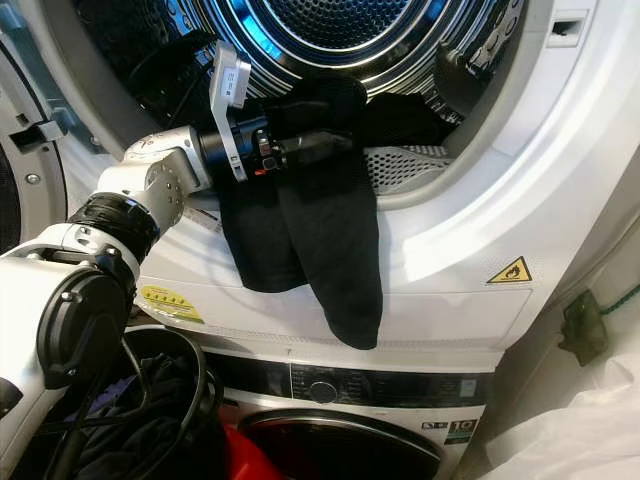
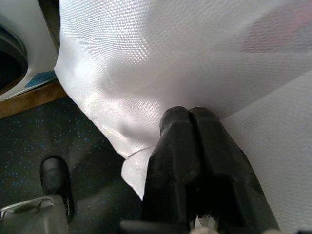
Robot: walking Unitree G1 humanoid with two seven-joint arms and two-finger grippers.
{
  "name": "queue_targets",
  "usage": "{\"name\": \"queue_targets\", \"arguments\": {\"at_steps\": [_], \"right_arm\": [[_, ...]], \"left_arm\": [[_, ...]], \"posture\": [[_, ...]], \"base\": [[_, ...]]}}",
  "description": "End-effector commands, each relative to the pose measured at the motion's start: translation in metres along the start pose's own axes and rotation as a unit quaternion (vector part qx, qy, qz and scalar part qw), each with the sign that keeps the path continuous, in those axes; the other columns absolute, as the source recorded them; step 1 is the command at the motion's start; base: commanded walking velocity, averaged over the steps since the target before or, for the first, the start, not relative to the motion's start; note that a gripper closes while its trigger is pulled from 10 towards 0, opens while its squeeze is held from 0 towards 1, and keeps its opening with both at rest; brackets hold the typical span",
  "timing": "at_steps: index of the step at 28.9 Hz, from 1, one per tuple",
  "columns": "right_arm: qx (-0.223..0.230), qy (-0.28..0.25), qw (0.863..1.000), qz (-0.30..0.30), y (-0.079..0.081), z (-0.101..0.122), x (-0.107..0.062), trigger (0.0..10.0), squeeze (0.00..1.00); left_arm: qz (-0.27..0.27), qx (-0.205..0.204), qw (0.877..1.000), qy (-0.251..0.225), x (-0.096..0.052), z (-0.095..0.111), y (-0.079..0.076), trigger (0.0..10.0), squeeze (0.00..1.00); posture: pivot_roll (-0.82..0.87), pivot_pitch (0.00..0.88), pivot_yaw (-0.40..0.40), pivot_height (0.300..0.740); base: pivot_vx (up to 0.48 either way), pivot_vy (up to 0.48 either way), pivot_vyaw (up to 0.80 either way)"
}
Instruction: Clothes washing
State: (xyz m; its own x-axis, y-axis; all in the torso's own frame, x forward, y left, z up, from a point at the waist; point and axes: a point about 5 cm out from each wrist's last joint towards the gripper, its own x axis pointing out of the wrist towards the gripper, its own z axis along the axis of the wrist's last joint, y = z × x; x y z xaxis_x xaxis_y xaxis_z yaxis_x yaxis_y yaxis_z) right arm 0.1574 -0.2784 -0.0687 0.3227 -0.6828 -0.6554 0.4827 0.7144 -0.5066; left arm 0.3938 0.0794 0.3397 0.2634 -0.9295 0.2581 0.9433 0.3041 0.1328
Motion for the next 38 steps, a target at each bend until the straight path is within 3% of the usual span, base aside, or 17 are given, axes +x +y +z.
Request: {"name": "queue_targets", "arguments": {"at_steps": [1, 38], "right_arm": [[0.003, -0.001, 1.0, 0.007, 0.0047, 0.0002, -0.0019, 10.0, 0.0], [-0.005, -0.019, 0.999, 0.033, 0.0107, 0.0051, -0.0035, 10.0, 0.0]], "left_arm": [[-0.009, 0.014, 1.0, 0.006, 0.0004, 0.0051, -0.0005, 10.0, 1.0], [-0.022, 0.013, 1.0, 0.002, 0.0012, 0.0062, -0.0021, 10.0, 1.0]], "posture": [[0.01, 0.0, 0.134, 0.74], [0.0, 0.0, 0.132, 0.74]], "base": [[0.0, 0.0, 0.0], [0.0, 0.0, 0.0]]}}
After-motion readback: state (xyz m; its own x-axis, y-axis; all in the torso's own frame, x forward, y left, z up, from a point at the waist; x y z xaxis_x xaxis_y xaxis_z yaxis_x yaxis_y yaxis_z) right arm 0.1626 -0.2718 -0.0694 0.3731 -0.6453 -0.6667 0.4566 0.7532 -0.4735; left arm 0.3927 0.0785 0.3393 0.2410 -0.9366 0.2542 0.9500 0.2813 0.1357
